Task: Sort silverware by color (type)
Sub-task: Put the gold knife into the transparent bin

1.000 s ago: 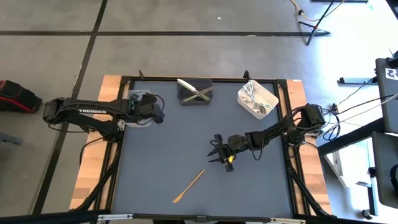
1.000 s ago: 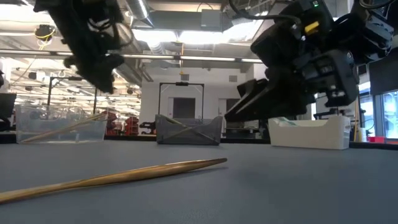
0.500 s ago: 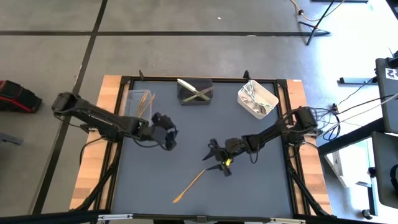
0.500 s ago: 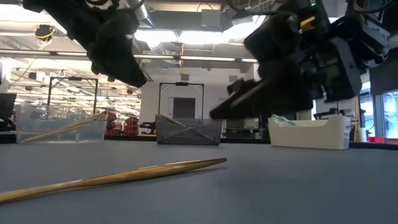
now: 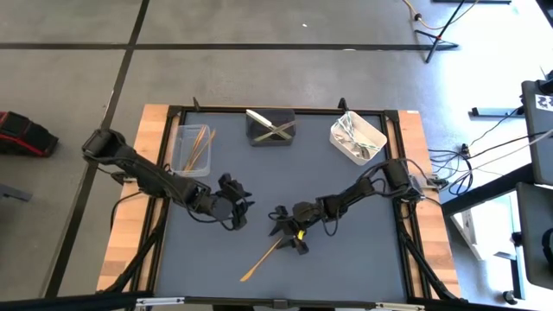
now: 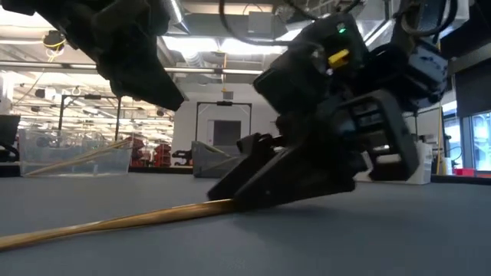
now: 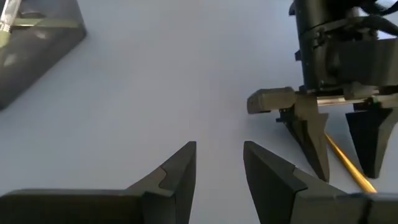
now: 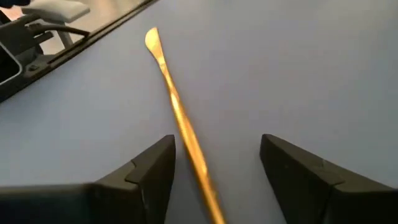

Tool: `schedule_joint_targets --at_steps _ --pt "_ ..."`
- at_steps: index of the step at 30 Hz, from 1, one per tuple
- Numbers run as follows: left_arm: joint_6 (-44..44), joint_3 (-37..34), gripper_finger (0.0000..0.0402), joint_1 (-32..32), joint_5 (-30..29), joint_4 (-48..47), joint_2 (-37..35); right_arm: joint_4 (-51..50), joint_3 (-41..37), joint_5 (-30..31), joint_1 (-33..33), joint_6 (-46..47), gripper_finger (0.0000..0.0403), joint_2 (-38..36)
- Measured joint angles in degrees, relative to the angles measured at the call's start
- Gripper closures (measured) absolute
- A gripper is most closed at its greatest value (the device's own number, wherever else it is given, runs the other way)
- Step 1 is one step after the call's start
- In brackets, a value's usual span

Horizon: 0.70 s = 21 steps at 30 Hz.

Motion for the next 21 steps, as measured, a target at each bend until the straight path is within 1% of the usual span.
schedule_joint_targets --at_steps 2,5,10,16,18,21 --pt "-0.48 0.00 0.0273 -0.34 -0.07 0.46 0.50 0.38 0.62 -0.40 -0.04 -0.17 0.0179 1.33" --pt "-1.18 -0.02 0.0273 -0.62 -0.02 1.35 0.98 -0.55 0.85 -0.89 -0.20 -1.41 0.0210 2.26" --pt "-1.21 -0.02 0.0273 -1.34 -0.08 2.46 1.24 -2.41 0.88 1.23 -0.34 -1.62 0.0288 2.32" --pt "-1.01 -0.02 0.0273 -2.45 -1.10 2.43 1.24 -2.56 0.85 1.11 -0.98 -2.55 0.0380 2.39" --pt "-0.97 -0.02 0.0273 -2.69 -1.49 2.40 1.24 -2.65 0.81 1.07 -0.98 -2.72 0.0393 2.39" --pt "-0.46 -0.02 0.0273 -3.44 -2.81 2.40 1.24 -3.15 0.79 1.06 -0.96 -2.65 0.0388 1.80"
